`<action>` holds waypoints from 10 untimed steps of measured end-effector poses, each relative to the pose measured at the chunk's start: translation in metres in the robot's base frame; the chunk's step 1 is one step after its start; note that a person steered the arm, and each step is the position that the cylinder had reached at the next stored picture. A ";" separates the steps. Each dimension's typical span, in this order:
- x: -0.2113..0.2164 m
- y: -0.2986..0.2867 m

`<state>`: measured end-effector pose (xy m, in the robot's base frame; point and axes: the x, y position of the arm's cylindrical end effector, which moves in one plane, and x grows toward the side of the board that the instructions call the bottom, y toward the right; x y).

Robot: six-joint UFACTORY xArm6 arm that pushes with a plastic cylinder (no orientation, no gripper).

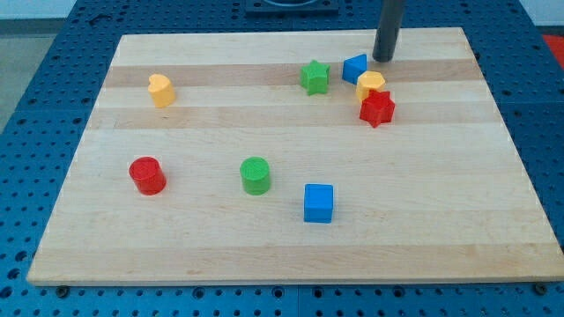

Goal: Slide the blue triangle closer to the green star

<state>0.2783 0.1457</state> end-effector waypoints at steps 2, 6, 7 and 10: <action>0.023 -0.023; 0.011 -0.023; 0.011 -0.023; -0.006 -0.036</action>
